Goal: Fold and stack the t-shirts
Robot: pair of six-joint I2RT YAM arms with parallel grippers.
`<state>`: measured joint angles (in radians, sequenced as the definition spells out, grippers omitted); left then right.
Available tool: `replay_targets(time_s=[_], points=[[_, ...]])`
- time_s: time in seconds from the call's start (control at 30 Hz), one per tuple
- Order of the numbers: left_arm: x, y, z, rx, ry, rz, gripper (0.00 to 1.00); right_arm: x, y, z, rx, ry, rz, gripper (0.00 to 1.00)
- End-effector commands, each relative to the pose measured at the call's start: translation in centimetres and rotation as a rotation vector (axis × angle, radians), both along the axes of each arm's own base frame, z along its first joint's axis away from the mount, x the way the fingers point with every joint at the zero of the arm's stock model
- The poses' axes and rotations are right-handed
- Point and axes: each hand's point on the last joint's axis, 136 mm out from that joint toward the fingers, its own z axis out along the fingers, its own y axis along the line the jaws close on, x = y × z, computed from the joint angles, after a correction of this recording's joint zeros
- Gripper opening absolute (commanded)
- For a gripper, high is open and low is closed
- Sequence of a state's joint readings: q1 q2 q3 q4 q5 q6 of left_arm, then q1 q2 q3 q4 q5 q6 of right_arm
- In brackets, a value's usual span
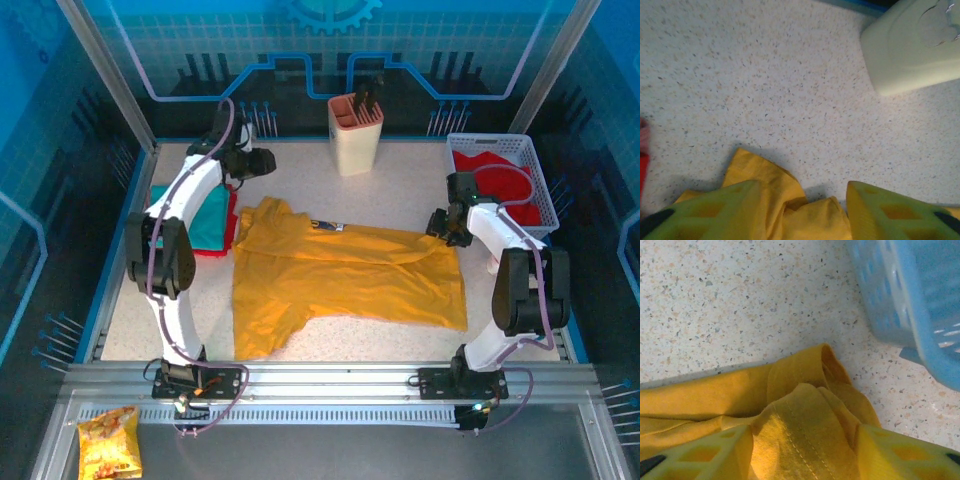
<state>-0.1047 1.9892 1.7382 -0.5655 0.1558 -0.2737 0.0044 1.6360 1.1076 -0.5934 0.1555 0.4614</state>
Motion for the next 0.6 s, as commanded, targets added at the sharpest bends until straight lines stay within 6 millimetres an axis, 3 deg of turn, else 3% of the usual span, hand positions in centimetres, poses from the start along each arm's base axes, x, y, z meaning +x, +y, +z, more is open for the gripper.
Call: replay_targets(time_s=[0.0, 0.23, 0.43, 0.57], points=[[0.7, -0.5, -4.5, -0.018, 0.075, -0.051, 0.53, 0.0, -0.1, 1.4, 0.019, -0.036, 0.004, 0.65], [1.8, 0.0, -10.4, 0.009, 0.189, -0.016, 0.52, -0.7, -0.1, 2.3, 0.021, -0.048, 0.010, 0.77], [2.0, 1.9, -11.6, 0.105, 0.178, 0.047, 0.52, -1.2, 0.3, 3.0, 0.057, -0.066, 0.025, 0.78], [1.7, 2.0, -12.2, 0.134, 0.202, 0.037, 0.52, -1.4, 0.3, 3.3, 0.062, -0.074, 0.025, 0.78]])
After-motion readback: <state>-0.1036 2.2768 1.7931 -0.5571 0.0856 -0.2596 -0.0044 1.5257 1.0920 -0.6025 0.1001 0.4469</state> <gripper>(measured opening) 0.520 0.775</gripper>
